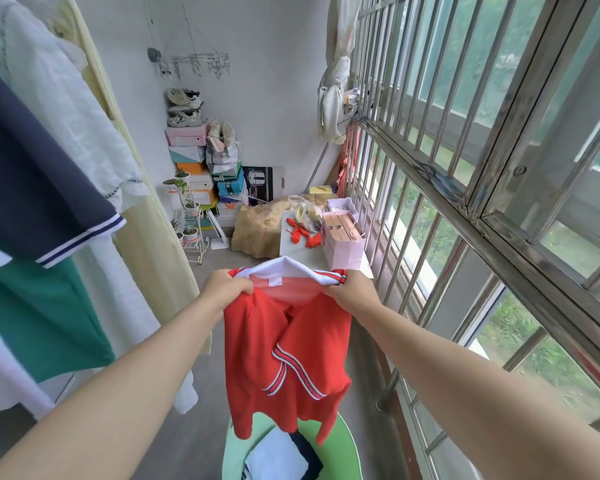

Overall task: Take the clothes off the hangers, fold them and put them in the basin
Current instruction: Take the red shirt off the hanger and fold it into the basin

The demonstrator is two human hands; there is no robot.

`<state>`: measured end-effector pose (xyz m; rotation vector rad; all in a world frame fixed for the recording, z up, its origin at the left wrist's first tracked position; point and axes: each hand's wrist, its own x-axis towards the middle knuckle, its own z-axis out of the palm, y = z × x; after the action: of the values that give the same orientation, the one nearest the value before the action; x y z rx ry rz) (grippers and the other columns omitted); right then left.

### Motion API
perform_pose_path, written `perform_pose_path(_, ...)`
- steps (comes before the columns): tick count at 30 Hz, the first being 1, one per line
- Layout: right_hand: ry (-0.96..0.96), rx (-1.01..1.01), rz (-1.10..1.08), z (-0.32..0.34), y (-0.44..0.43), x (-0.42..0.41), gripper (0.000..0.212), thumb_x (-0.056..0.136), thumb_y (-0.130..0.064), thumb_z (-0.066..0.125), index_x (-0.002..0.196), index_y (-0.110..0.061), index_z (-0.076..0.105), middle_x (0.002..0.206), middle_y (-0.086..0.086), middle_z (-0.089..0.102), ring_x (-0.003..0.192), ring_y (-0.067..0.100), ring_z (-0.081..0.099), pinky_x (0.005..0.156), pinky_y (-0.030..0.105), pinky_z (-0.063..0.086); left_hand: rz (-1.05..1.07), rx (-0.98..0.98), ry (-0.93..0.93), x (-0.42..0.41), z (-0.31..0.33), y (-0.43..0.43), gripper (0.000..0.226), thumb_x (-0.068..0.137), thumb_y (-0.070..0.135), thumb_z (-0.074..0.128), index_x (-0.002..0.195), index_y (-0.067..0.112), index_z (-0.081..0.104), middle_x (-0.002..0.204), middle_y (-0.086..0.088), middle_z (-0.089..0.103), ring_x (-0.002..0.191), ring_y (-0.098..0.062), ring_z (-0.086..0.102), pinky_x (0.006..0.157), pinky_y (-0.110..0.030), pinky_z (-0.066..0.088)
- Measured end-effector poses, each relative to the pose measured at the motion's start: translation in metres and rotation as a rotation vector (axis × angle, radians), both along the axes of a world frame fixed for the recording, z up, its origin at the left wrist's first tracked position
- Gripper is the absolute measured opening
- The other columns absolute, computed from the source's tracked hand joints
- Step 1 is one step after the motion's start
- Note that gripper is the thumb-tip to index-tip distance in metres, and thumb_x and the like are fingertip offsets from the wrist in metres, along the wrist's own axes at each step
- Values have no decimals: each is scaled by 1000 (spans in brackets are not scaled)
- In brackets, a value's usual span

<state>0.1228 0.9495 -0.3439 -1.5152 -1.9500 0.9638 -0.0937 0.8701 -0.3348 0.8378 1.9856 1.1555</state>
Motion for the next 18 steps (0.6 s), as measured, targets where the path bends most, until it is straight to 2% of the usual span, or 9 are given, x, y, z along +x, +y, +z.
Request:
perform_pose_path(1,35,-26,-21,0,-3,-2,4,80,-18,64,77,-17,66,63,-2,55,61,15,53,52,24,38,33,8,-27,4,-3,0,26,43,15,62,68,8,63,69,-9,56,65,-21,51,58,-28,36)
perform_pose_path(3,95,-83,-86,-2,-5,-5,20,81,-18,65,65,-24,55,60,-6,50,56,10,49,51,23,38,93,11,-50,12,-7,0,16,52,11,67,66,9,62,70,-9,57,65,-21,51,56,-26,36)
perform_pose_path(4,113,-111,-116,-5,-5,-7,22,82,-19,65,65,-25,53,61,-6,49,59,12,51,54,24,41,119,14,-65,16,-10,1,16,52,10,67,67,9,63,70,-9,57,65,-21,51,57,-26,37)
perform_pose_path(7,182,-173,-167,-10,-9,-16,16,81,-23,66,69,-24,55,67,-2,54,74,22,57,66,32,48,146,34,-128,26,-16,3,14,50,11,65,64,11,62,68,-9,57,64,-21,51,60,-29,39)
perform_pose_path(9,200,-195,-142,-11,-12,-21,16,82,-24,64,68,-21,56,72,2,56,72,23,56,62,31,48,160,54,-180,31,-19,6,13,51,11,64,64,12,61,69,-11,59,65,-22,53,62,-30,40)
perform_pose_path(11,223,-223,-112,-10,-15,-27,15,84,-26,63,72,-17,58,71,3,56,60,21,54,53,28,43,143,79,-246,38,-21,9,17,50,13,66,66,13,62,76,-12,62,70,-22,56,65,-31,42)
perform_pose_path(13,266,-273,-110,-9,-20,-33,16,83,-30,65,84,-14,62,72,4,58,54,18,53,47,25,43,111,100,-289,47,-20,11,12,65,8,70,69,15,61,81,-12,62,74,-22,56,68,-31,41)
perform_pose_path(15,328,-335,-90,-11,-23,-38,21,82,-30,66,92,-11,63,80,6,60,63,18,56,48,25,46,62,100,-334,52,-22,14,16,82,2,63,73,16,61,82,-13,63,76,-23,57,70,-32,42)
perform_pose_path(18,378,-395,-25,-9,-25,-41,18,83,-26,65,89,-9,61,79,4,56,70,17,56,54,27,53,-47,108,-401,59,-18,15,12,89,3,56,86,12,63,78,-8,65,69,-21,60,66,-30,46)
